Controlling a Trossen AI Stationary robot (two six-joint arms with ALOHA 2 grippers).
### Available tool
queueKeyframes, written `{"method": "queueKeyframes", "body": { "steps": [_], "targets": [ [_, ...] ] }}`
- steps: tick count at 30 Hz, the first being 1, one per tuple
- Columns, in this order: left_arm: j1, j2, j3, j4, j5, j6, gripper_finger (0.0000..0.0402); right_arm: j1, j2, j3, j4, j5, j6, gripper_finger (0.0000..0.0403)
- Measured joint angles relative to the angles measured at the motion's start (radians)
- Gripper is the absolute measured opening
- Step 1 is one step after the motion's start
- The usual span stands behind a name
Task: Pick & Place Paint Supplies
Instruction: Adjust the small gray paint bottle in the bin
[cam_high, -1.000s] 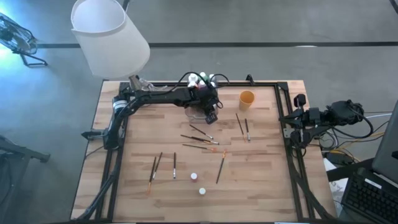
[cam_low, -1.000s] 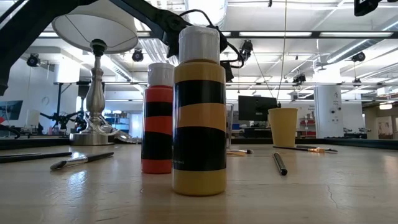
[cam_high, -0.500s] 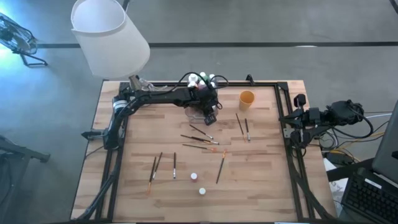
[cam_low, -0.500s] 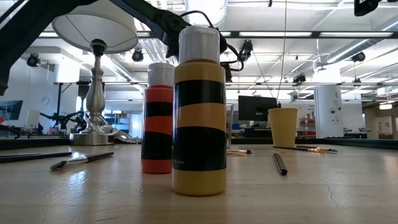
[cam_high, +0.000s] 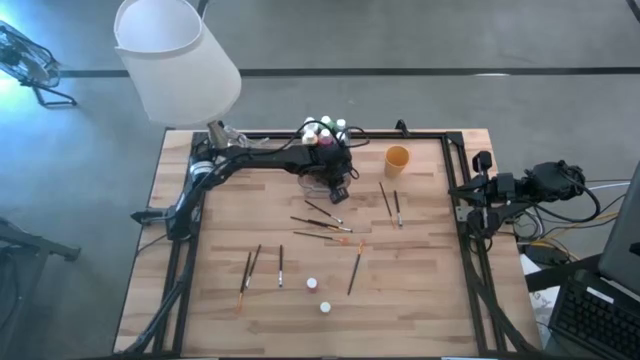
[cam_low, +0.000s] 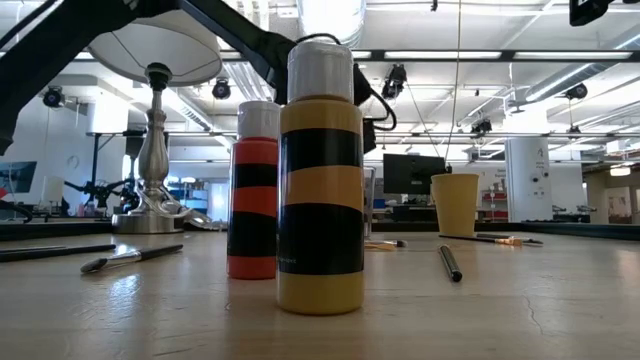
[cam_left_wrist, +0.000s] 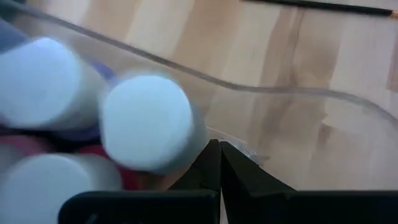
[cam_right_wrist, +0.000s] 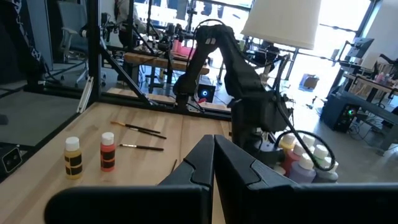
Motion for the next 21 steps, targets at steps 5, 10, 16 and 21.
{"method": "queueKeyframes", "body": {
  "steps": [5, 10, 16, 21],
  "targets": [
    [0.000, 0.000, -0.002, -0.001, -0.012, -0.005, 0.0000, 0.000, 0.000, 0.000, 0.000, 0.000, 0.000, 0.0008],
    [-0.001, 0.000, -0.002, 0.013, -0.031, -0.003, 0.0000, 0.000, 0.000, 0.000, 0.000, 0.000, 0.000, 0.0008],
    [-0.003, 0.000, 0.000, 0.010, -0.018, -0.003, 0.0000, 0.000, 0.000, 0.000, 0.000, 0.000, 0.000, 0.0008],
    [-0.011, -0.005, 0.027, -0.004, -0.066, 0.017, 0.0000, 0.000, 0.000, 0.000, 0.000, 0.000, 0.000, 0.0008]
  ]
}}
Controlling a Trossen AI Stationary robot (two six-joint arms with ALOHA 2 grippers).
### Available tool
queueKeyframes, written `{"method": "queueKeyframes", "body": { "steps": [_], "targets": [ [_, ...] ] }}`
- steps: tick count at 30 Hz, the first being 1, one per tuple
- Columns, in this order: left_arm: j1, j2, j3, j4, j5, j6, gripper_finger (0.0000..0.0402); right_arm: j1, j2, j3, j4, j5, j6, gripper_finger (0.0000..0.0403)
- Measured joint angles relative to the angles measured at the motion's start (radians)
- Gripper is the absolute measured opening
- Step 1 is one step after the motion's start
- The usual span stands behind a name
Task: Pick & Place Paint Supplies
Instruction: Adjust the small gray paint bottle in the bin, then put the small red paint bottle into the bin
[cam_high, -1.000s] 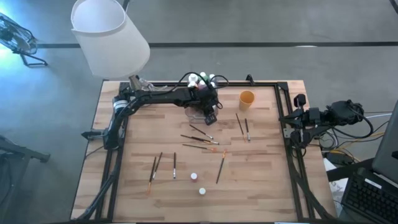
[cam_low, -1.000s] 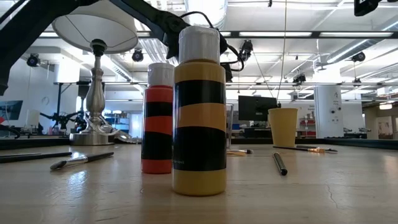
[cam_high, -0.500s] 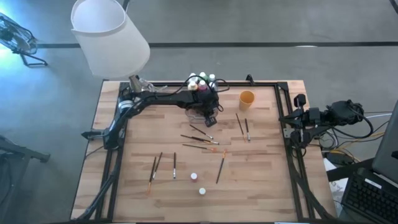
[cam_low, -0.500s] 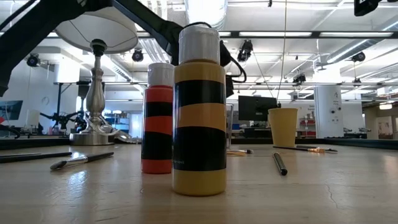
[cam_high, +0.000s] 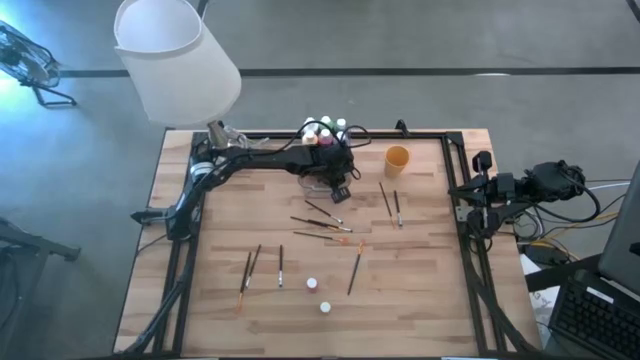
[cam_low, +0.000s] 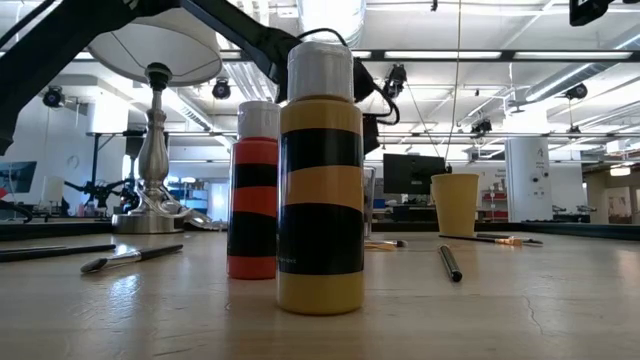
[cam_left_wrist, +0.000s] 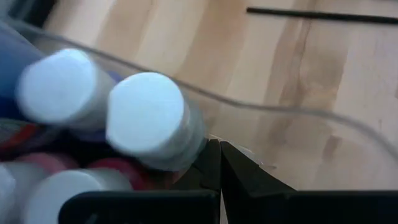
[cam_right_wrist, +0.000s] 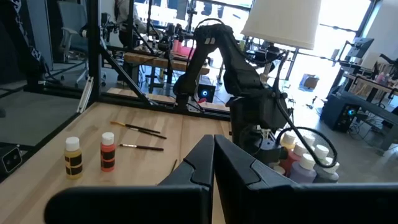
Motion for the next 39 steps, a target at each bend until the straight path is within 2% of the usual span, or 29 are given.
{"method": "queueKeyframes", "body": {
  "steps": [14, 19, 28, 35, 39],
  "targets": [
    [-0.004, -0.004, 0.039, -0.119, 0.044, 0.001, 0.0000, 0.000, 0.000, 0.000, 0.000, 0.000, 0.000, 0.0008],
    [-0.021, -0.043, 0.050, -0.175, 0.066, -0.005, 0.0000, 0.000, 0.000, 0.000, 0.000, 0.000, 0.000, 0.0008],
    [-0.097, -0.232, 0.074, -0.224, 0.062, -0.045, 0.0000, 0.000, 0.000, 0.000, 0.000, 0.000, 0.000, 0.0008],
    [-0.234, -0.427, 0.070, -0.300, 0.058, -0.117, 0.0015, 0.000, 0.000, 0.000, 0.000, 0.000, 0.000, 0.0008],
    [-0.355, -0.510, 0.070, -0.366, 0.026, -0.138, 0.0045, 0.000, 0.000, 0.000, 0.000, 0.000, 0.000, 0.0008]
  ]
}}
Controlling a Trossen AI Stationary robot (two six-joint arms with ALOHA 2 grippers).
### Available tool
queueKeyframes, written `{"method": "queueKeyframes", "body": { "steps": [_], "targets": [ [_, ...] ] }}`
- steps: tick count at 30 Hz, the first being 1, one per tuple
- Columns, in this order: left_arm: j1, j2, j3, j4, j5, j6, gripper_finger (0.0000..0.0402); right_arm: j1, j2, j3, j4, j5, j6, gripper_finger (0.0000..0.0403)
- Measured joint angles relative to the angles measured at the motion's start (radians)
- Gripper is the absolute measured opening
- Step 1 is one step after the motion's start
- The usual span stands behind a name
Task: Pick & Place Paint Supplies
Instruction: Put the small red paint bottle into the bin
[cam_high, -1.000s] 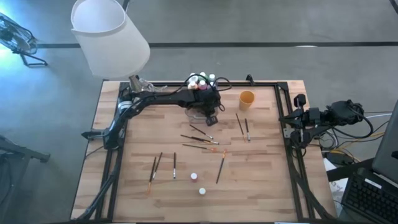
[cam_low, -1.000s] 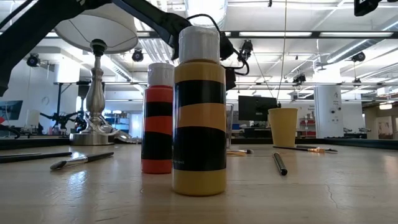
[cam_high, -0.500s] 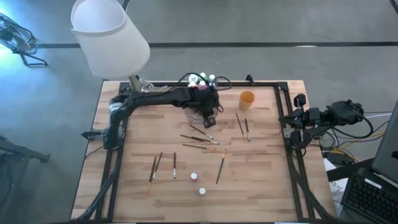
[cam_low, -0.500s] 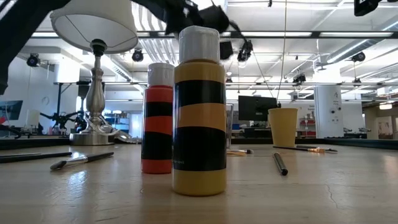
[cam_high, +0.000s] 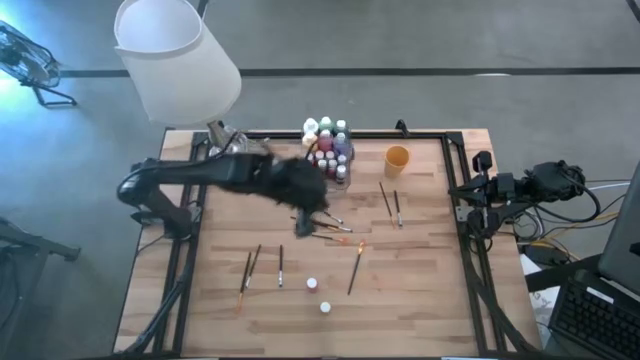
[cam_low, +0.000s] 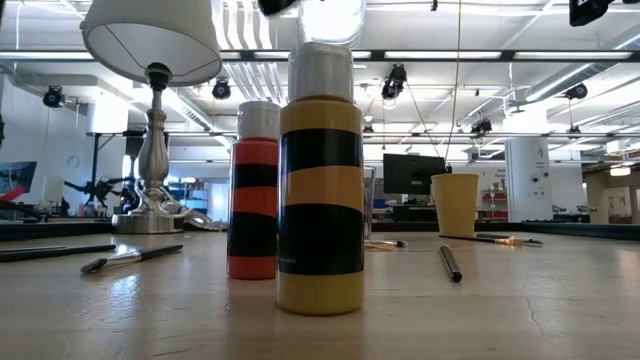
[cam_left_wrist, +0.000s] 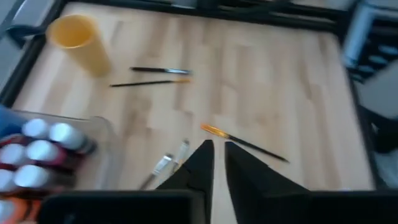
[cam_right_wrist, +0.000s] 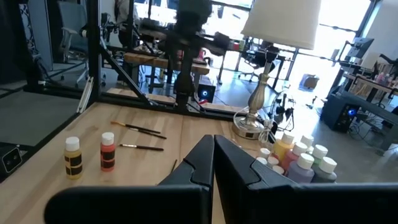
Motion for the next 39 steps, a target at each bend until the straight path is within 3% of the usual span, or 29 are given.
{"method": "queueKeyframes", "body": {
  "steps": [6, 9, 16, 31, 39],
  "targets": [
    [-0.209, -0.054, -0.001, -0.094, -0.149, -0.075, 0.0129, 0.000, 0.000, 0.000, 0.000, 0.000, 0.000, 0.0008],
    [-0.303, -0.062, -0.001, -0.109, -0.162, -0.094, 0.0162, 0.000, 0.000, 0.000, 0.000, 0.000, 0.000, 0.0008],
    [-0.459, -0.031, -0.002, -0.108, -0.216, -0.116, 0.0194, 0.000, 0.000, 0.000, 0.000, 0.000, 0.000, 0.0008],
    [-0.499, 0.050, -0.141, -0.077, -0.240, -0.196, 0.0193, 0.000, 0.000, 0.000, 0.000, 0.000, 0.000, 0.0008],
    [-0.499, 0.064, -0.286, 0.087, -0.238, -0.223, 0.0193, 0.000, 0.000, 0.000, 0.000, 0.000, 0.000, 0.0008]
  ]
}}
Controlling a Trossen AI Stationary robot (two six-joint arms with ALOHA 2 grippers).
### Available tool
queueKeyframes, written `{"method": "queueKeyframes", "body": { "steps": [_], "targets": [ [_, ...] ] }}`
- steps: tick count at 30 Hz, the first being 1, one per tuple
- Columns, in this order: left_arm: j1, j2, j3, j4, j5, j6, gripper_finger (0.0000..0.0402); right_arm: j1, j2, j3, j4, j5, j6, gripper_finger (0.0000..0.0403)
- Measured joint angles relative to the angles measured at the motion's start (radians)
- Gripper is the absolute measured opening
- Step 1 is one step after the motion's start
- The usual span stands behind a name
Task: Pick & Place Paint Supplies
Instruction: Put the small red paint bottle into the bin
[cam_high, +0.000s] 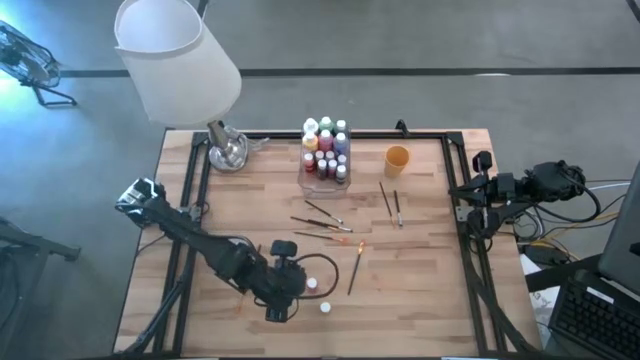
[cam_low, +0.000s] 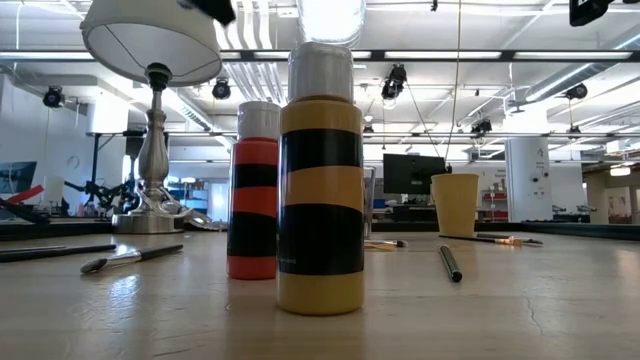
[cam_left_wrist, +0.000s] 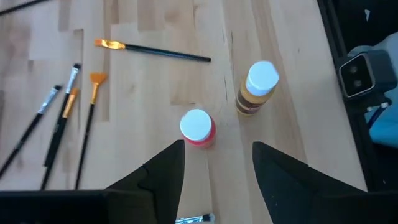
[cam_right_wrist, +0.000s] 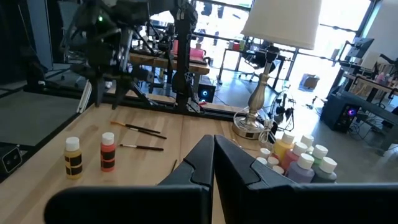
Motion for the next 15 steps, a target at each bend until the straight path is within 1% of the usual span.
{"method": "queueKeyframes", "body": {
  "steps": [6, 15],
  "targets": [
    [0.001, 0.000, -0.080, 0.083, 0.005, -0.010, 0.0193, 0.000, 0.000, 0.000, 0.000, 0.000, 0.000, 0.0008],
    [0.007, 0.001, -0.207, 0.267, 0.006, -0.019, 0.0193, 0.000, 0.000, 0.000, 0.000, 0.000, 0.000, 0.0008]
  ]
}}
